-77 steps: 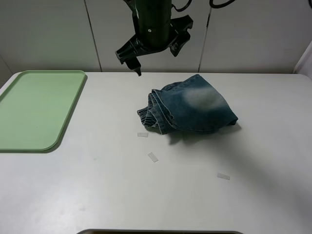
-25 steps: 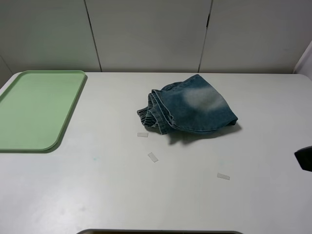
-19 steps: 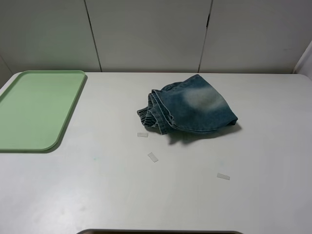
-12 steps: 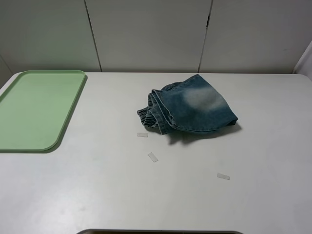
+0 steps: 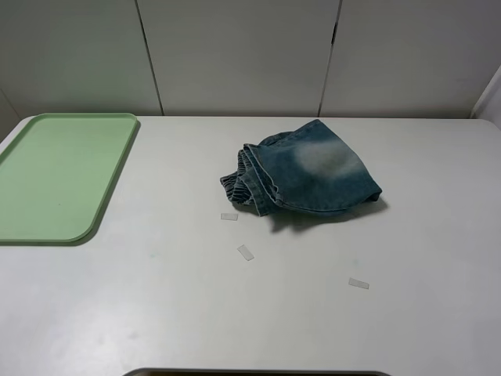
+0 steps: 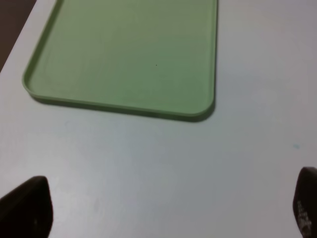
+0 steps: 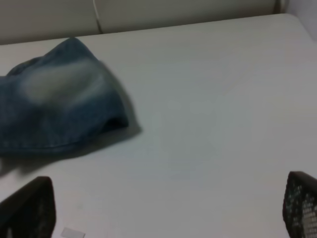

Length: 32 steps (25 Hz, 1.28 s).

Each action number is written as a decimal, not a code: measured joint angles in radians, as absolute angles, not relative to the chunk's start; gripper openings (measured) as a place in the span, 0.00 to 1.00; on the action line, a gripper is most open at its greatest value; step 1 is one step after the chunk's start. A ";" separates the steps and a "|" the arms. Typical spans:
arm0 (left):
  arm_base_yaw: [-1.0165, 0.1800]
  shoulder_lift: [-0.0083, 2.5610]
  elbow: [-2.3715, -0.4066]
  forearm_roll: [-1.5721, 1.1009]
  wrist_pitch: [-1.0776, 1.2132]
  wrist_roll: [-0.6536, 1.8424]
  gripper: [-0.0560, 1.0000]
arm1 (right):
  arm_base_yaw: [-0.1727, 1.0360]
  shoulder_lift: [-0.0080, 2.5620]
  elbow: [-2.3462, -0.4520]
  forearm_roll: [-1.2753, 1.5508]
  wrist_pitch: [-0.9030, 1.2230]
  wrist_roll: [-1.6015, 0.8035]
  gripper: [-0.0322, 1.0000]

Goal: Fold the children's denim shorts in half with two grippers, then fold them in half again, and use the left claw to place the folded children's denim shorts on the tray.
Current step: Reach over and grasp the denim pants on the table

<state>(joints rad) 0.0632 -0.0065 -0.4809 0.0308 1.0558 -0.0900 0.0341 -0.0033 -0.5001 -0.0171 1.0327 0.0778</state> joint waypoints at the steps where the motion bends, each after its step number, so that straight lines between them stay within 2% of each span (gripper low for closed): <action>1: 0.063 -0.006 -0.481 0.031 1.056 -0.090 0.97 | 0.025 -0.005 -0.500 -0.017 1.031 0.078 0.70; 6: 0.063 -0.006 -0.481 0.031 1.056 -0.090 0.97 | -0.006 -0.005 -0.500 -0.015 1.025 0.075 0.70; 32: 0.063 -0.006 -0.481 0.031 1.056 -0.090 0.97 | -0.006 -0.005 -0.500 -0.014 1.025 0.075 0.70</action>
<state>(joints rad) 0.0632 -0.0065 -0.4809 0.0308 1.0558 -0.0900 -0.0063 -0.0053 -0.5001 -0.0140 1.0254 0.0748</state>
